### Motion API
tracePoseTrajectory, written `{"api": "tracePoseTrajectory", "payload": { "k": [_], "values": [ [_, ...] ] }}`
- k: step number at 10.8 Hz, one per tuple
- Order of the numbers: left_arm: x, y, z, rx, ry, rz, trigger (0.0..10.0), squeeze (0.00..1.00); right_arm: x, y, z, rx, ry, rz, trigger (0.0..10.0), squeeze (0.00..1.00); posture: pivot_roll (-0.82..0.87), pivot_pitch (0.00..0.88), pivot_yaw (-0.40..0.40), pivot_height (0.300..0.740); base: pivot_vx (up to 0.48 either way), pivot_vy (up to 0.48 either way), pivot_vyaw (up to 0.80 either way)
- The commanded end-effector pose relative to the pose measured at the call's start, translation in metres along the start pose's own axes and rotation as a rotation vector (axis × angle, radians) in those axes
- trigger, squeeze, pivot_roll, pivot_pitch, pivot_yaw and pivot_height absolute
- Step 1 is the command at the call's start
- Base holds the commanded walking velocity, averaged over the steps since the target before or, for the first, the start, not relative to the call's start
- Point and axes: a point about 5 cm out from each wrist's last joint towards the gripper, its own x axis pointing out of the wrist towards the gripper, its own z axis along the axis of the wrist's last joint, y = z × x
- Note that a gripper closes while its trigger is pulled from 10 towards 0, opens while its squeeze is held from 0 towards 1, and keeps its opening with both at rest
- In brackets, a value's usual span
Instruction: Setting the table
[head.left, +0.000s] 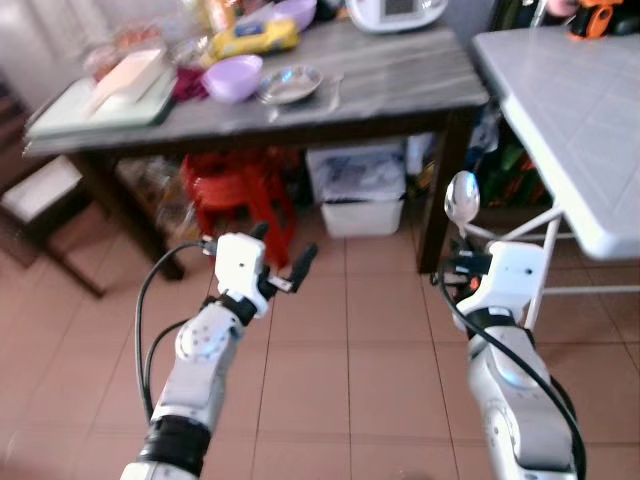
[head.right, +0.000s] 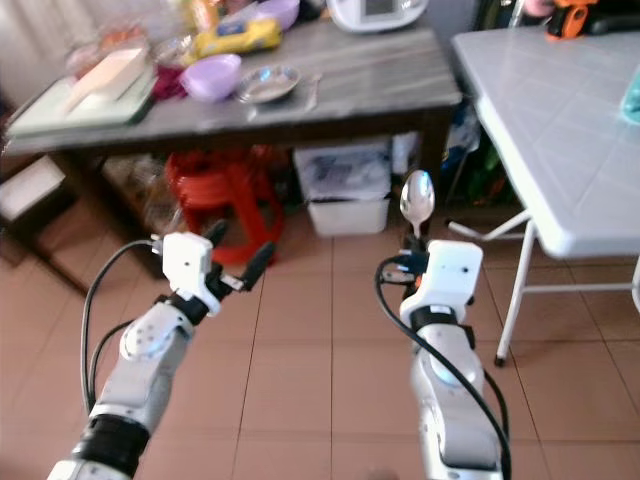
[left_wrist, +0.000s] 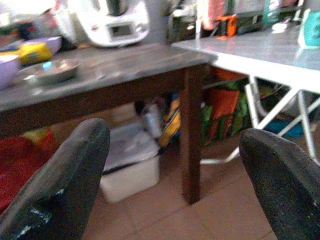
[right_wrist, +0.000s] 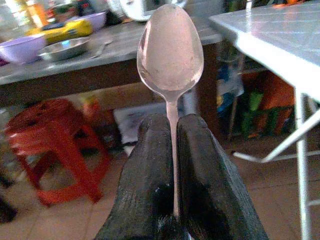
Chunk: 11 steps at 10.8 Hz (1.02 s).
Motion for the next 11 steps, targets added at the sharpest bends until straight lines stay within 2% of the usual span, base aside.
{"api": "tracePoseTrajectory", "payload": {
  "k": [1, 2, 6, 11],
  "values": [
    [0.0, -0.003, 0.0, 0.006, 0.004, -0.021, 10.0, 0.0, 0.0, -0.003, 0.0, -0.005, -0.004, -0.015, 10.0, 0.0, -0.12, 0.083, 0.138, 0.74, 0.48, 0.0, 0.0],
    [0.001, -0.004, 0.0, 0.007, 0.005, -0.025, 10.0, 0.0, 0.001, -0.004, -0.001, -0.005, -0.005, -0.018, 10.0, 0.0, -0.12, 0.083, 0.14, 0.74, 0.48, 0.0, 0.0],
    [0.002, -0.008, 0.0, 0.006, 0.007, -0.044, 10.0, 0.0, 0.0, -0.004, -0.002, -0.002, -0.005, -0.027, 10.0, 0.0, -0.12, 0.086, 0.144, 0.74, 0.48, 0.0, 0.5],
    [0.001, -0.016, -0.001, 0.009, 0.007, -0.082, 10.0, 0.0, -0.001, -0.009, -0.005, 0.019, 0.005, -0.072, 10.0, 0.0, -0.12, 0.084, 0.144, 0.74, 0.48, 0.0, 0.0]
  ]
}}
